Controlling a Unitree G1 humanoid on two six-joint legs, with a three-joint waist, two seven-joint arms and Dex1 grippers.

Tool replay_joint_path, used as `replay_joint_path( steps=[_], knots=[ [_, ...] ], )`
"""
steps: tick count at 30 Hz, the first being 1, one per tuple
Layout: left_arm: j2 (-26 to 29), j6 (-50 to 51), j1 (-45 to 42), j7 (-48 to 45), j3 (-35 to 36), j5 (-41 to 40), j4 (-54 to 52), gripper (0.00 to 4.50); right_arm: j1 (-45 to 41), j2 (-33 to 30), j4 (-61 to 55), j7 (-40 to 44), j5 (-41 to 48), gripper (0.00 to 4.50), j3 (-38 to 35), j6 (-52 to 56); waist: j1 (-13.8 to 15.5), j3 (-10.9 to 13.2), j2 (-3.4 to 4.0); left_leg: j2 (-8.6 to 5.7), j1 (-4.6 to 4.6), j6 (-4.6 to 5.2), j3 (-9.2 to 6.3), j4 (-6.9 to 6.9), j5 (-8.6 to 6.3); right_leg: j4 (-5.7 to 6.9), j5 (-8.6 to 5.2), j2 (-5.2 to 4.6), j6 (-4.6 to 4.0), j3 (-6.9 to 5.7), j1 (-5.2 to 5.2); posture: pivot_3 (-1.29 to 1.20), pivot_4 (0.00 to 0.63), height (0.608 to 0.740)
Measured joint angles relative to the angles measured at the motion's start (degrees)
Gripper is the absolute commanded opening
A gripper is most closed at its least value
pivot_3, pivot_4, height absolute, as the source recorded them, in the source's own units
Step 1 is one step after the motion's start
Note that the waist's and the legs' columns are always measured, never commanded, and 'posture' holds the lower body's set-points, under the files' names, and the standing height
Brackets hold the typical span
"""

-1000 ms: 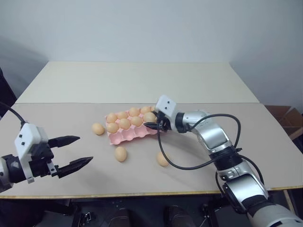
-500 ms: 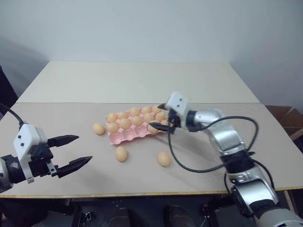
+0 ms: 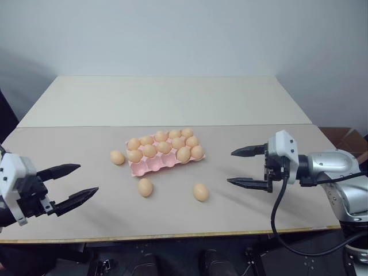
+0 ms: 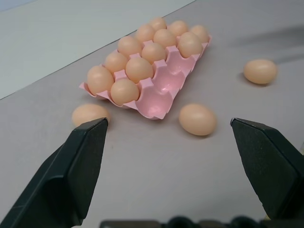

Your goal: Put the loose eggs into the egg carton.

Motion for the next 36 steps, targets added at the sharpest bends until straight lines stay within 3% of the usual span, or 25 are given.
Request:
replay_joint_path(
  steps=[7,15,22,28,36],
  knots=[
    [0.67,-0.35,-0.44,-0.64,-1.82,0.53,0.67,4.50,0.02,0.15,-0.59,-0.08,-0.29,4.45,1.79,-1.06,0.16,0.00,-0.01,-0.06,-0.07,0.00,0.01,0.00,0.00,-0.06,0.00,-0.08,0.01,0.00,0.00,0.00,0.150,0.740],
    [0.64,-0.36,-1.65,0.11,-4.77,0.49,-0.96,4.50,-0.17,3.85,-2.08,-5.58,-10.61,4.45,16.90,-1.22,0.03,0.00,-0.01,-0.05,-0.07,0.00,0.02,0.00,0.00,-0.02,0.01,-0.07,0.00,-0.01,-0.03,0.00,0.150,0.740],
    [0.64,-0.31,-1.95,0.71,-5.71,0.48,-1.36,4.50,-4.40,11.03,6.03,-11.51,-20.32,4.45,25.92,-1.25,0.02,-0.01,-0.02,-0.04,-0.06,0.01,0.02,0.01,0.01,0.01,0.01,-0.03,0.00,-0.01,-0.03,0.00,0.150,0.740],
    [0.49,-0.30,-0.45,0.98,-4.99,0.47,-2.19,4.50,-5.48,11.77,7.22,-11.09,-20.87,2.71,26.15,-1.08,0.18,-0.01,-0.02,-0.05,-0.09,0.01,0.02,0.01,0.01,-0.02,0.01,-0.06,0.01,-0.02,-0.01,0.00,0.150,0.740],
    [-0.16,-0.30,0.83,2.07,-4.21,0.41,-3.72,4.50,-10.40,15.47,7.49,-11.20,-18.59,2.70,24.53,-0.52,-0.12,-0.01,-0.02,-0.01,-0.04,0.01,0.00,0.01,0.01,0.06,0.02,0.01,0.00,-0.02,-0.02,0.00,0.150,0.740]
  ],
)
